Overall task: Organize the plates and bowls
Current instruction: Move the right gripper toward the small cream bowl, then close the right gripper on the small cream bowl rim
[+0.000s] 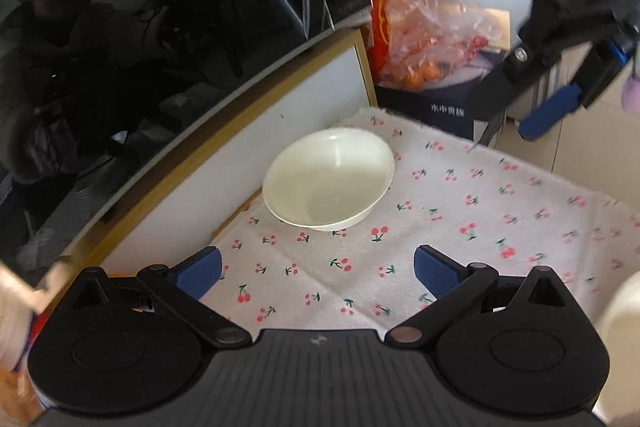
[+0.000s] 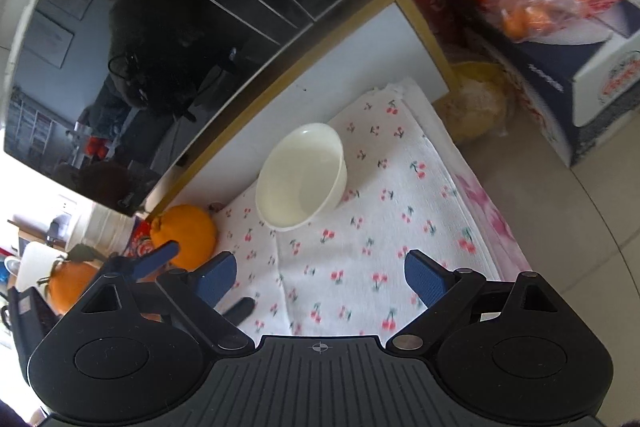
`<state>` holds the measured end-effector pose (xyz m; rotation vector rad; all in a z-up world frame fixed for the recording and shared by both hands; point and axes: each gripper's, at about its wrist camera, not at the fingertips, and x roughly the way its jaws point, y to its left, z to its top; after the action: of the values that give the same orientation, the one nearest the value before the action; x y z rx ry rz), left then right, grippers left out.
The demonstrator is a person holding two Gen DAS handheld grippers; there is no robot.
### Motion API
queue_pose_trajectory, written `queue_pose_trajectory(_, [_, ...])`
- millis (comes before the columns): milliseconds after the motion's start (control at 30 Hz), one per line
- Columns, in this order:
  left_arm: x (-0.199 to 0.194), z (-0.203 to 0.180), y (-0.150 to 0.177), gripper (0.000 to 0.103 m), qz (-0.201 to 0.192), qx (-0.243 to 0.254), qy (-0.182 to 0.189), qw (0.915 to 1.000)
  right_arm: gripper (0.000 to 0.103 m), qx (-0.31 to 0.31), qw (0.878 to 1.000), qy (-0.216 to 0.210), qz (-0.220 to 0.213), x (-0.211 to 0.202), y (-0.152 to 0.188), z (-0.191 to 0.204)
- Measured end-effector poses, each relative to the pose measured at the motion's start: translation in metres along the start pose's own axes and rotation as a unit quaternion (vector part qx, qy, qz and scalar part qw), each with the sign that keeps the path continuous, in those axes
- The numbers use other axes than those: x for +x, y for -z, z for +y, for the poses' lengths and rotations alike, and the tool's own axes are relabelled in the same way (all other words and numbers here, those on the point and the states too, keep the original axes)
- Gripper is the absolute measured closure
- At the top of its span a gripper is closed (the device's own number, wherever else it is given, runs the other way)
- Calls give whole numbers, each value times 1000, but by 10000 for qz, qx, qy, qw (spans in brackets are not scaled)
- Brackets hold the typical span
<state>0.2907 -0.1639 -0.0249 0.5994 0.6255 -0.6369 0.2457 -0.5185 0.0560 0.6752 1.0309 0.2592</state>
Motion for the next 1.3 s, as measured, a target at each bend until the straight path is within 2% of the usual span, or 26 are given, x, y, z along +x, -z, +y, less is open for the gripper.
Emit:
queue_pose_trajectory(200, [35, 6, 8, 0, -215, 19, 259, 9994, 10, -133, 9997, -191, 68, 38, -14, -9])
queue_pose_trajectory(333, [53, 9, 13, 0, -394, 42, 294, 9988, 10, -216, 9994, -256, 34, 55, -23, -10])
queue_pose_trajectory(567, [77, 15, 16, 0, -510, -77, 343, 9981, 10, 75, 9962, -857, -105, 85, -35, -24])
queue_pose_trajectory(800, [87, 15, 13, 0, -724, -78, 419, 9965, 10, 149, 9929, -1108, -393, 98, -38, -31])
queue_pose_trajectory(1033, [86, 10, 15, 0, -874, -113, 391, 9953, 14, -119, 9939, -949, -553, 101, -35, -28])
queue_pose_trajectory(1200, [84, 11, 15, 0, -835, -177, 393, 9956, 28, -265, 9951, -743, -597, 105, -34, -25])
queue_pose_trajectory(1300, [90, 10, 9, 0, -826, -173, 356, 9958, 43, -312, 9957, -639, -596, 107, -34, -24])
